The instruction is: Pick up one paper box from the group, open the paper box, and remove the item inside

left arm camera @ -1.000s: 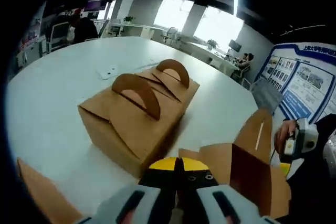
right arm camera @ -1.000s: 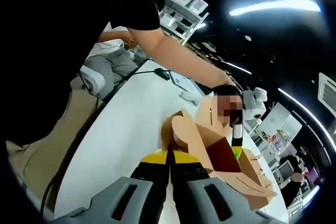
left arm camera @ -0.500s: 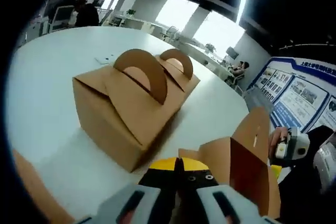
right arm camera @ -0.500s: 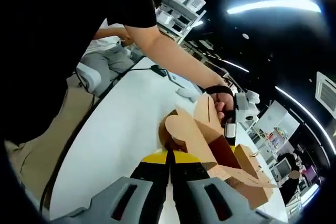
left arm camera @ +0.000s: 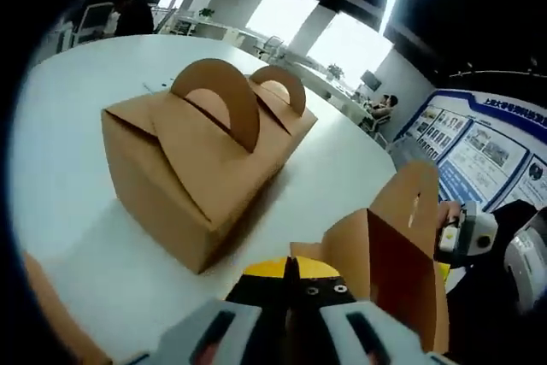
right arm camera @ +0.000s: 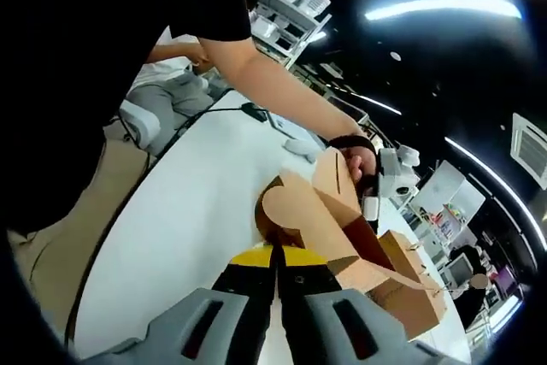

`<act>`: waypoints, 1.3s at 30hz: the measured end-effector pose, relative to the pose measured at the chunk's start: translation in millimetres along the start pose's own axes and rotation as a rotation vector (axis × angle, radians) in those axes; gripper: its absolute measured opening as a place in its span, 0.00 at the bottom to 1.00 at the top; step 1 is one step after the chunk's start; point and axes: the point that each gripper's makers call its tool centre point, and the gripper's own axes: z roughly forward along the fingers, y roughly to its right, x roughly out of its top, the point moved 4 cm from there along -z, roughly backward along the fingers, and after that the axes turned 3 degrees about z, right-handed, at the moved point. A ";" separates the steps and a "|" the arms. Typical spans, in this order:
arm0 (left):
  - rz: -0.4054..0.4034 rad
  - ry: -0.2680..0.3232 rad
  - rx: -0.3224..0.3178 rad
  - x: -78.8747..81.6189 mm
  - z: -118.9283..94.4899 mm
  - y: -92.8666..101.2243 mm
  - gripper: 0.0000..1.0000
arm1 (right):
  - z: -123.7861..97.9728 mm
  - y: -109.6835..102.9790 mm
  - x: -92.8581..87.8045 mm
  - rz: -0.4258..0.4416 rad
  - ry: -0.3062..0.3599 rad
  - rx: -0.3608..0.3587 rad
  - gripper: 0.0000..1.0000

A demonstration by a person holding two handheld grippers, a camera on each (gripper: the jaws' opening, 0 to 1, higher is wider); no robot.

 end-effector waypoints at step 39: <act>0.002 0.325 0.100 39.3 -48.1 -16.8 0.27 | -41.0 0.3 26.6 0.090 0.097 -0.061 0.18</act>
